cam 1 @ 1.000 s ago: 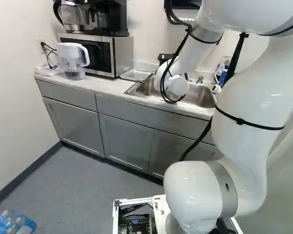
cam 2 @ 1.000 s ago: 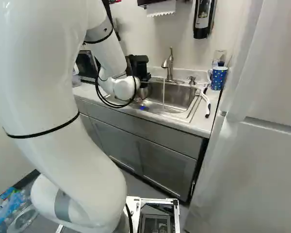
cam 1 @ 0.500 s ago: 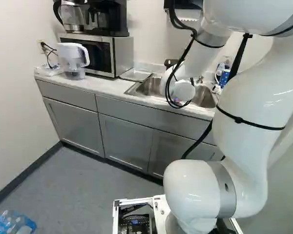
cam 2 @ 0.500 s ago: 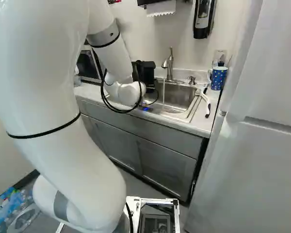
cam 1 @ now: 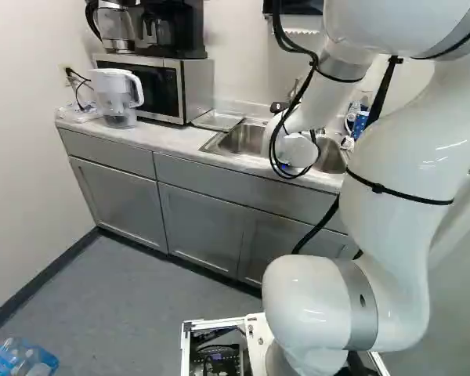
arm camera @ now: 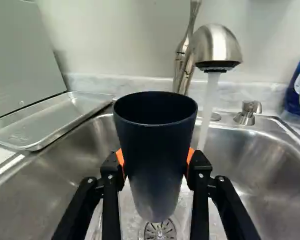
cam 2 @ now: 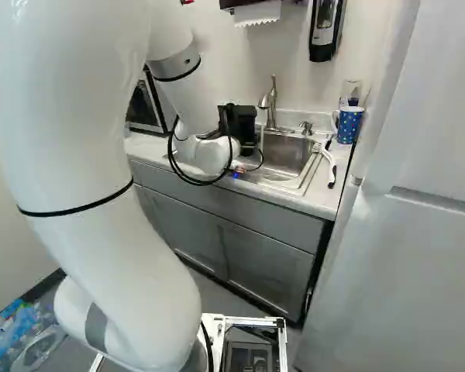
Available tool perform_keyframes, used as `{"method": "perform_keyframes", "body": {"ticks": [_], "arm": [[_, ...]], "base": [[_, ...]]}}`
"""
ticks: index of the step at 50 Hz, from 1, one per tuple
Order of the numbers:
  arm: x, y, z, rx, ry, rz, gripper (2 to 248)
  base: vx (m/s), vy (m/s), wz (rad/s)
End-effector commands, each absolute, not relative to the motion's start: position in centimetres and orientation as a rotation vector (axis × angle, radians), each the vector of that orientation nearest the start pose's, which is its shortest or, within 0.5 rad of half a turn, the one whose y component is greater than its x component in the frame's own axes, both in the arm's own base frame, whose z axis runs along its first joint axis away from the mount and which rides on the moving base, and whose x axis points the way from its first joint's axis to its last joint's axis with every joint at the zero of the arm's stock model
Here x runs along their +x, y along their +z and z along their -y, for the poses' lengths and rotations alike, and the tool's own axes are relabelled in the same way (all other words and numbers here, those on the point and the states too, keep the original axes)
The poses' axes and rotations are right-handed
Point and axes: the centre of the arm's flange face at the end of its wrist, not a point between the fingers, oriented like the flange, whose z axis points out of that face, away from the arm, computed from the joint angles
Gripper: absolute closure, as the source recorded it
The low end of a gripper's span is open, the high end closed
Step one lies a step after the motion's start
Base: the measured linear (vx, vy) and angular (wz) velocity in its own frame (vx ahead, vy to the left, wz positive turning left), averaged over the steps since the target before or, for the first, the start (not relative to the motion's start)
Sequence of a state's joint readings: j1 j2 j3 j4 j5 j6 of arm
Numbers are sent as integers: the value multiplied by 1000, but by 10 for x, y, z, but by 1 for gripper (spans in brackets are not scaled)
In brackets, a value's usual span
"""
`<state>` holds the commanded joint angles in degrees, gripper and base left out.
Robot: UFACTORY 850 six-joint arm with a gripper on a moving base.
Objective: Rinse the cup and place it in the tray
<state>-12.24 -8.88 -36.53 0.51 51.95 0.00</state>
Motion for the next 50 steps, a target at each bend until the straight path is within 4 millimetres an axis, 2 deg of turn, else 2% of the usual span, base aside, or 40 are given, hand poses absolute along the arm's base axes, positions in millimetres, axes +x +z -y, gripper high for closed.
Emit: {"method": "perform_keyframes", "body": {"ticks": [28,50], "arm": [[454,425,143,-2545,-2120,-408,124],[454,425,143,-2545,-2120,-408,124]], "base": [[0,0,0],[0,0,0]]}}
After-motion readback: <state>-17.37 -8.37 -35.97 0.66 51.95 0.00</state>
